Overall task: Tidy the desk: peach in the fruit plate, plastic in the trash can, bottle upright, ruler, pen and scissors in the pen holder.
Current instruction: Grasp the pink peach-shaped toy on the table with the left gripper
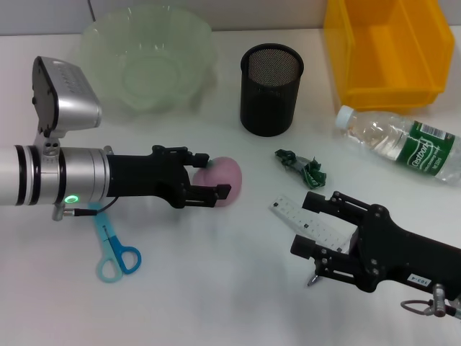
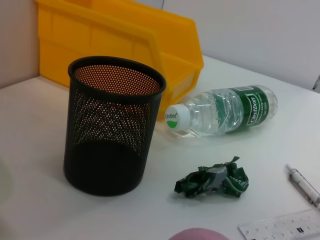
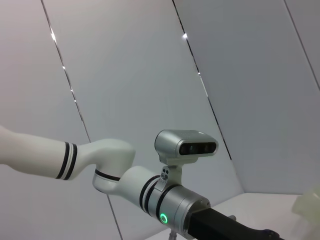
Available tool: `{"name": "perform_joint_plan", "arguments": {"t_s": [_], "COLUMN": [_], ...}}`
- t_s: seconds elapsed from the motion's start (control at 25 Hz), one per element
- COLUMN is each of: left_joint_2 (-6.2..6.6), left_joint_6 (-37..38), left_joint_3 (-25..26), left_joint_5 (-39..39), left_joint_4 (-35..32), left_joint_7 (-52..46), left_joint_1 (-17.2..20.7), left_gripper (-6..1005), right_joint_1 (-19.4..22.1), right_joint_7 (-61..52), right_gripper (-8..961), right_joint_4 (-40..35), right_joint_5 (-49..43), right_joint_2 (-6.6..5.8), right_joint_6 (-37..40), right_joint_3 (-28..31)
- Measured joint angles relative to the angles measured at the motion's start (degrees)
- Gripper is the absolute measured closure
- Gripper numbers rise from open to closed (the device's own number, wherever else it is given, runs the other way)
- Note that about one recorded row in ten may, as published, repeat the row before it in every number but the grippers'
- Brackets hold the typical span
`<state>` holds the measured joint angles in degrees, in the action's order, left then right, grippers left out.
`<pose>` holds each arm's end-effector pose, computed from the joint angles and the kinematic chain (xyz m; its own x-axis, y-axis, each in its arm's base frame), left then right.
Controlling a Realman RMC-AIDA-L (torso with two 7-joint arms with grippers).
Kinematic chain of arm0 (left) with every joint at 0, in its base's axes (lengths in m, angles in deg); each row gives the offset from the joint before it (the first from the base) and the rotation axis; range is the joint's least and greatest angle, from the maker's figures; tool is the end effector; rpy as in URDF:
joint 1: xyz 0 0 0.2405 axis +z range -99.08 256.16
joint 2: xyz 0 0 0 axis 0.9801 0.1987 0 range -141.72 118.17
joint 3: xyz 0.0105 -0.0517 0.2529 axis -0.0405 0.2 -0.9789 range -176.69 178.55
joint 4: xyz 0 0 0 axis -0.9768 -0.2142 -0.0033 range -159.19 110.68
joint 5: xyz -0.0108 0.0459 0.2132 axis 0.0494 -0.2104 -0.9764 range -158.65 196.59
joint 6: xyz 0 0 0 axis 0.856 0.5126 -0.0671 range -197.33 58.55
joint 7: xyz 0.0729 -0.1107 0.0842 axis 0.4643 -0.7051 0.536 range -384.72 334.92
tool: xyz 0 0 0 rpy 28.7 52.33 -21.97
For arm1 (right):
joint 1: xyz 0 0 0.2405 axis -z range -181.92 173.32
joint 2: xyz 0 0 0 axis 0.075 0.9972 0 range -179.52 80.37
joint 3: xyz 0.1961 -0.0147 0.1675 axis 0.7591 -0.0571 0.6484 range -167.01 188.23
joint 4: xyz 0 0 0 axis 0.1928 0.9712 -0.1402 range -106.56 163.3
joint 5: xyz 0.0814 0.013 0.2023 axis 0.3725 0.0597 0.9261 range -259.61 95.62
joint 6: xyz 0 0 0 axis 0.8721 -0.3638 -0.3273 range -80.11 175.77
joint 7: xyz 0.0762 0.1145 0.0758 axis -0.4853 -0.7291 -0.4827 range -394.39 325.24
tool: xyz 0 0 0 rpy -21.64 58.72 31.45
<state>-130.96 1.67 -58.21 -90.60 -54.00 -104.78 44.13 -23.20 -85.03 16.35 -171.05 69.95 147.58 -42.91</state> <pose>-0.2582 0.3580 -0.0759 0.8691 0.3780 0.3190 0.4440 -0.8805 -0.1662 0.2796 0.2290 -0.0653 0.5584 -0.2616 -0.7873 -0.4474 -0.8941 -0.0203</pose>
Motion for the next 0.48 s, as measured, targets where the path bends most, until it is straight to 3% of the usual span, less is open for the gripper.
{"name": "perform_joint_plan", "arguments": {"t_s": [0.2,0.48], "left_joint_2": [0.0,0.16], "left_joint_6": [-0.6,-1.5], "left_joint_3": [-0.3,-1.2], "left_joint_5": [2.9,5.5], "left_joint_4": [0.9,2.0], "left_joint_7": [3.7,5.4], "left_joint_1": [0.5,1.1], "left_gripper": [273,531], "right_joint_1": [0.1,0.4], "right_joint_7": [0.1,0.2], "right_gripper": [194,194], "right_joint_4": [0.2,0.2], "right_joint_5": [0.0,0.0], "right_joint_2": [0.0,0.0], "right_joint_6": [0.0,-0.1], "right_joint_3": [0.0,0.0]}}
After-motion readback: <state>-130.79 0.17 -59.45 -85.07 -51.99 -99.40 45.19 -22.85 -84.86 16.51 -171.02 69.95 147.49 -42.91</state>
